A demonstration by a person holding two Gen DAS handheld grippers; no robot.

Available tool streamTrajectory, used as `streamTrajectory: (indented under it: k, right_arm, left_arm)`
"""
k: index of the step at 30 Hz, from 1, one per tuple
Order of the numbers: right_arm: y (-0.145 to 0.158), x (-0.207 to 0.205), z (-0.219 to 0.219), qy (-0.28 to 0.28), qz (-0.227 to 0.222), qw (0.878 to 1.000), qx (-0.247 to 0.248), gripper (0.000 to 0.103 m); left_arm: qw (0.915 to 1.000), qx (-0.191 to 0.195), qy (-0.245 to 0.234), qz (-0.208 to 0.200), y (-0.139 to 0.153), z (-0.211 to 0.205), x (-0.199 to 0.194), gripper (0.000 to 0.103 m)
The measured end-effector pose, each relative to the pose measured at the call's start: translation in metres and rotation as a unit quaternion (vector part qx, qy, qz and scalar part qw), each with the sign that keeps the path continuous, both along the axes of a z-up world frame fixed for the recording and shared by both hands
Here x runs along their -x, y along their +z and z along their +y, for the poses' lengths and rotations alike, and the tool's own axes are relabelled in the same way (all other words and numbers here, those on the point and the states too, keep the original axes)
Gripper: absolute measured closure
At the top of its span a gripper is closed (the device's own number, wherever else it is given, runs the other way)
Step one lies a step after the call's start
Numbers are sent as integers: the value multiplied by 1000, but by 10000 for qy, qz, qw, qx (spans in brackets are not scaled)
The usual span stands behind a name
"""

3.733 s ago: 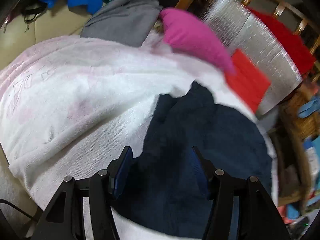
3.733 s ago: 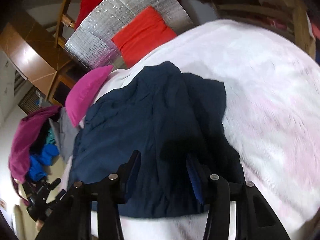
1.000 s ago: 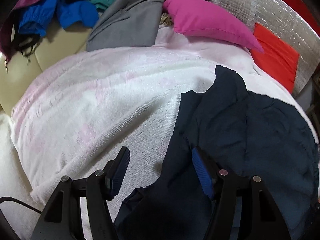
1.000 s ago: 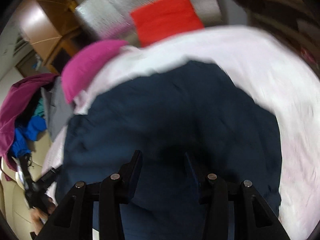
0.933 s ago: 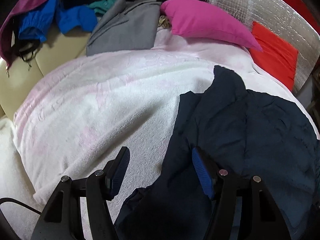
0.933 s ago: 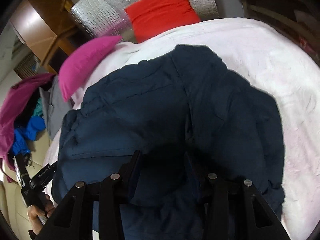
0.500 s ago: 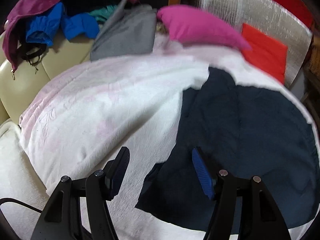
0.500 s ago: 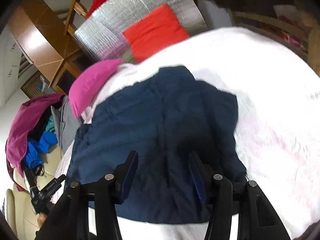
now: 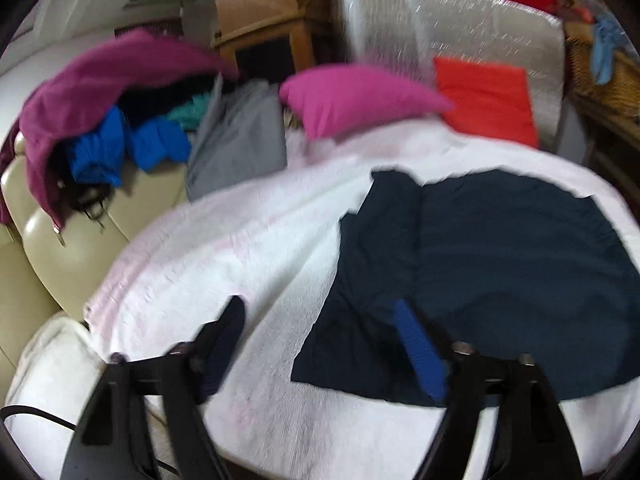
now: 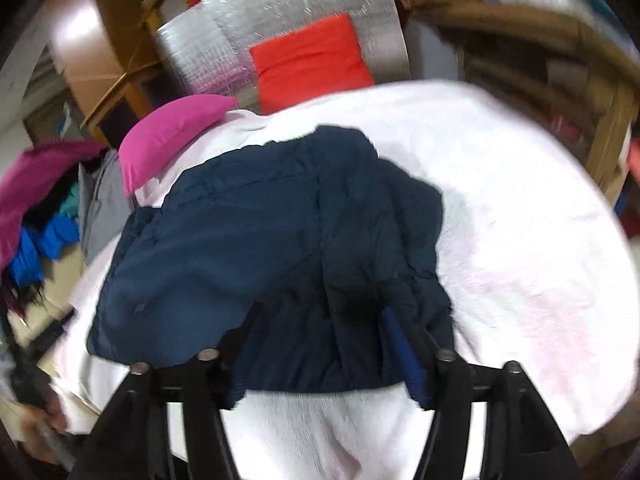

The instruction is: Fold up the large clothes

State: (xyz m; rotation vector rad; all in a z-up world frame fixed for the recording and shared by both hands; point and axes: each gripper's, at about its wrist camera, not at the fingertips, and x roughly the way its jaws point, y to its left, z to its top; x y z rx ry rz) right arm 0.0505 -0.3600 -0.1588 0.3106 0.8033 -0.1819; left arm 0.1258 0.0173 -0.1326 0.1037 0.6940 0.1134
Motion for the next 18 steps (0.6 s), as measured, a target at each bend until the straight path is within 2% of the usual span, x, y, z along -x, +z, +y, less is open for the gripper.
streamTrajectory:
  k: [3, 7, 12, 14, 18]
  right_arm:
    - [19, 24, 17, -9, -55, 9996, 281, 34]
    - [51, 55, 36, -172, -241, 9990, 328, 28]
    - [93, 92, 61, -243, -582, 9955, 701, 25]
    - [109, 108, 70, -307, -763, 9935, 790, 21]
    - [133, 136, 87, -379, -1035, 9894, 943, 18]
  left_arm:
    - [9990, 13, -144, -418, 39, -5, 32, 17]
    - [9963, 165, -302, -783, 80, -6, 68, 14]
    - [9930, 205, -396, -1089, 120, -6, 109, 9]
    - [9912, 237, -441, -1222, 132, -5, 125, 6]
    - [9883, 448, -593, -1332, 153, -2, 155, 3]
